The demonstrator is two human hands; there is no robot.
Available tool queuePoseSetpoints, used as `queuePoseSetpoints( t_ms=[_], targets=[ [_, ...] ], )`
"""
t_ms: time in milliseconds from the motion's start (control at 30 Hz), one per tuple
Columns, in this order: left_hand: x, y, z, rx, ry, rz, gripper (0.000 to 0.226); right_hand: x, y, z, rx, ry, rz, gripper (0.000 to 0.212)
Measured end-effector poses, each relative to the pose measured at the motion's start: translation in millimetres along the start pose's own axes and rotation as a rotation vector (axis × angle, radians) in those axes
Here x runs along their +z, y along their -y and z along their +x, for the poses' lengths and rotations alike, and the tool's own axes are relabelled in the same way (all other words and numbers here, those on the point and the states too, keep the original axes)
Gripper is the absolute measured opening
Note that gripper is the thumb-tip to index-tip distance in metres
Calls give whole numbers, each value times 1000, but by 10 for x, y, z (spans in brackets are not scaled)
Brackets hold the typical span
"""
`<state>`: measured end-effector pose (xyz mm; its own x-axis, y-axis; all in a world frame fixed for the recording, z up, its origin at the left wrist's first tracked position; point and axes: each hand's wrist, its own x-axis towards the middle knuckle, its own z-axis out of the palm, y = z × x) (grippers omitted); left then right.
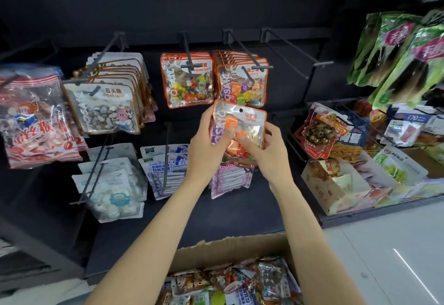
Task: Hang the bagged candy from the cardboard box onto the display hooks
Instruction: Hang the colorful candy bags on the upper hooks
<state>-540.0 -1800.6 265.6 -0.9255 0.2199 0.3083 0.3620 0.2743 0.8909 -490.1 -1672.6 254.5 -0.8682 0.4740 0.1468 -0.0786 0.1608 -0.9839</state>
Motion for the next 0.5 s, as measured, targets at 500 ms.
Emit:
queuePoseSetpoints(
  t_ms=[500],
  targets=[
    [-65,-159,137,55,65,144,80,-114,211,360,-366,-110,-88,72]
  ],
)
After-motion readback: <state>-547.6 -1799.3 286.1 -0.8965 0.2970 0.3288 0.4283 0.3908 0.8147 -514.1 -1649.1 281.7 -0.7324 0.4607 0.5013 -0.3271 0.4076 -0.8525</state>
